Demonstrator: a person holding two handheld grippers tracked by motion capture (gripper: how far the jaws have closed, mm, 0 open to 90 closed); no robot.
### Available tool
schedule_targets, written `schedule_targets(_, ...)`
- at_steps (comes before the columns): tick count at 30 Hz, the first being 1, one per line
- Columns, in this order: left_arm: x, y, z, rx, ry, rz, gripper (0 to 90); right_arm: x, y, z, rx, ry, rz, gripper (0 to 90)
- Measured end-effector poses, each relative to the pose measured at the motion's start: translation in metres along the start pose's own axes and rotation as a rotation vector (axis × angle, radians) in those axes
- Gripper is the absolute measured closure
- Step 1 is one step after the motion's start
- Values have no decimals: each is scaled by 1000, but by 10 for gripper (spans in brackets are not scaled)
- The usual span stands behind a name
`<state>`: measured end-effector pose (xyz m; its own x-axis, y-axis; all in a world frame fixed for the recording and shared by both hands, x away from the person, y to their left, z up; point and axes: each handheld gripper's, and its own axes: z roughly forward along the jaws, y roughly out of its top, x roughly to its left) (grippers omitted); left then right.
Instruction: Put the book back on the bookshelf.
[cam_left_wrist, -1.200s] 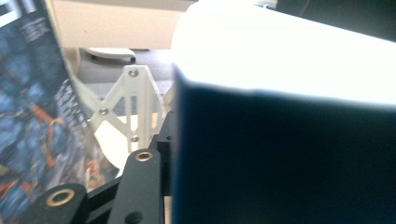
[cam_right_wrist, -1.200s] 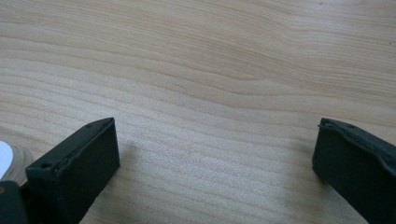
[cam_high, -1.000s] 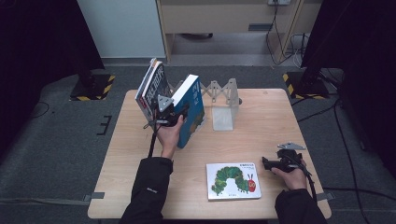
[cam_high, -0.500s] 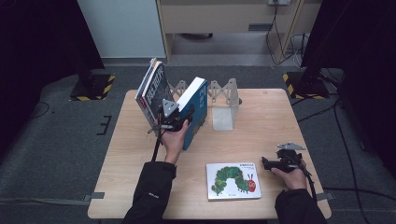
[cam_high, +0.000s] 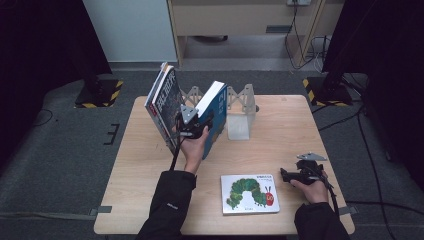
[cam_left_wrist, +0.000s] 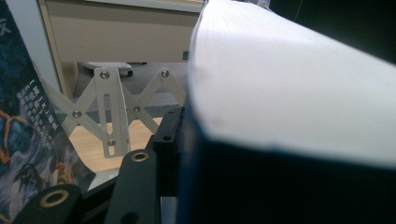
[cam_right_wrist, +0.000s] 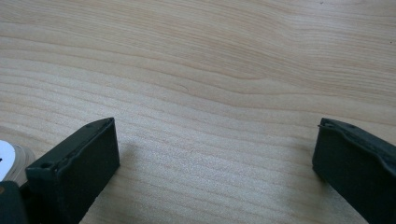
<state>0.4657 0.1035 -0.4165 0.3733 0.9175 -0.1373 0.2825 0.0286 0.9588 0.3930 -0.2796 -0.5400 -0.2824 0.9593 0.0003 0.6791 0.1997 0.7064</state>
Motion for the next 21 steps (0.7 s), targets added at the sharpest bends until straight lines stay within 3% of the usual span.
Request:
schedule_targets(10, -5, 1, 7, -1, 56, 1, 566, 0, 0, 0, 0, 0, 0, 8)
schedule_targets(18, -2, -12, -1, 31, 6, -1, 525, 0, 0, 0, -1, 0, -1, 7)
schedule_targets(21, 2, -22, -6, 39, -23, -24, 530, 0, 0, 0, -2, -1, 3, 7)
